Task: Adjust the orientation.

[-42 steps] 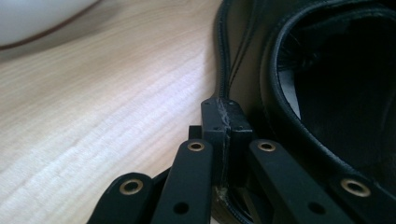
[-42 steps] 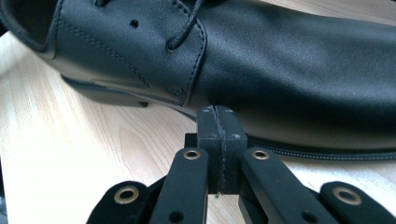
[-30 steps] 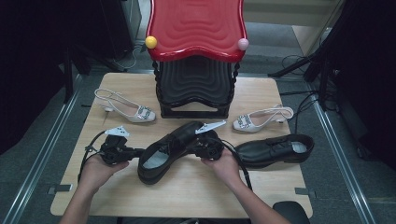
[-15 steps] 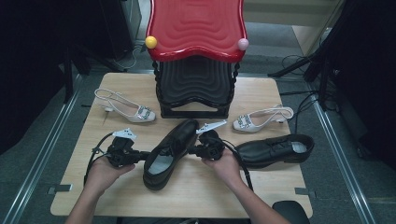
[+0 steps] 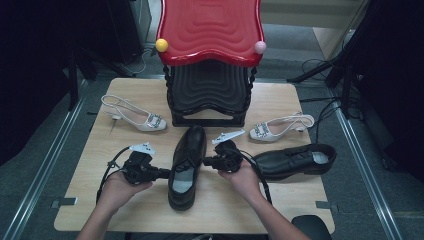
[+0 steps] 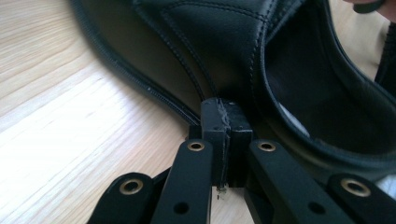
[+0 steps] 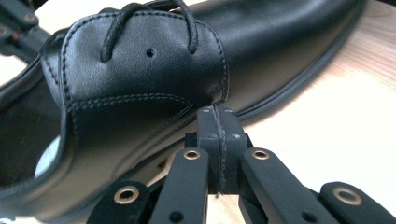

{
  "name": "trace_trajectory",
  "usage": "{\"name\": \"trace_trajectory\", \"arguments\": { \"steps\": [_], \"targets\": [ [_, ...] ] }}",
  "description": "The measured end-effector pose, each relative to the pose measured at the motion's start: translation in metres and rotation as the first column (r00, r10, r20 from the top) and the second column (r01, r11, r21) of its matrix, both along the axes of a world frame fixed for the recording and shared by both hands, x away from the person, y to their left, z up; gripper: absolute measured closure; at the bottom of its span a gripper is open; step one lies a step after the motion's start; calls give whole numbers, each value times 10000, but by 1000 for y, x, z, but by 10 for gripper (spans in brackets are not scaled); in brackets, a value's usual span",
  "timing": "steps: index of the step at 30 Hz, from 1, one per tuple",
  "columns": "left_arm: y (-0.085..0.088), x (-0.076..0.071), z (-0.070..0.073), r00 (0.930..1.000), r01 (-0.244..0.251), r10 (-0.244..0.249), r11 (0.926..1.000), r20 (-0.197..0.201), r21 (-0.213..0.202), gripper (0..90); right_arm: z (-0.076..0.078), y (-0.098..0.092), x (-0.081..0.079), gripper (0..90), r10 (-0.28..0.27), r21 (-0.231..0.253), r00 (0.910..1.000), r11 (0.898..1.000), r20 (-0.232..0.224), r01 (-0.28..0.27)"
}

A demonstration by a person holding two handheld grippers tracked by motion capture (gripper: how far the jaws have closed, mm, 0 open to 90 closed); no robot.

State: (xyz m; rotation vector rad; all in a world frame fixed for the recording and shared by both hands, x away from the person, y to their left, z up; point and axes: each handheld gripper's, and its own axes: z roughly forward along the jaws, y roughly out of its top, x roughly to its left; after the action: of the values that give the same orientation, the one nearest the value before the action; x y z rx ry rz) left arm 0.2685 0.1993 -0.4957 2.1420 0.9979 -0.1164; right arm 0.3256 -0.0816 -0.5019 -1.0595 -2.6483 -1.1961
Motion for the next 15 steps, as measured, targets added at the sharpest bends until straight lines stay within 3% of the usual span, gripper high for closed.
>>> {"name": "trace_trajectory", "arguments": {
  "steps": [4,7,9,10,11,15],
  "targets": [
    [-5,4,-3,9997,57,-64,9996,-235,-279,885,0,-2,2,900,-182,21,9998,9998,48,182],
    [-4,3,-1,9999,93,-93,9999,-40,-73,849,0,-6,4,900,-177,57,9998,9998,13,177],
    [1,4,1,9999,-170,170,9997,-19,-159,823,4,-10,4,883,-100,139,9999,9999,57,99],
    [4,4,3,9995,-322,322,9994,24,-121,757,5,-12,4,829,-45,162,9999,9999,162,42],
    [6,5,4,9985,-539,539,9984,-5,-174,757,7,-14,3,772,42,120,9995,9999,299,-45],
    [11,13,2,9951,-983,984,9949,-38,213,566,10,-28,-2,687,113,120,9984,9999,550,-119]
  ]
}}
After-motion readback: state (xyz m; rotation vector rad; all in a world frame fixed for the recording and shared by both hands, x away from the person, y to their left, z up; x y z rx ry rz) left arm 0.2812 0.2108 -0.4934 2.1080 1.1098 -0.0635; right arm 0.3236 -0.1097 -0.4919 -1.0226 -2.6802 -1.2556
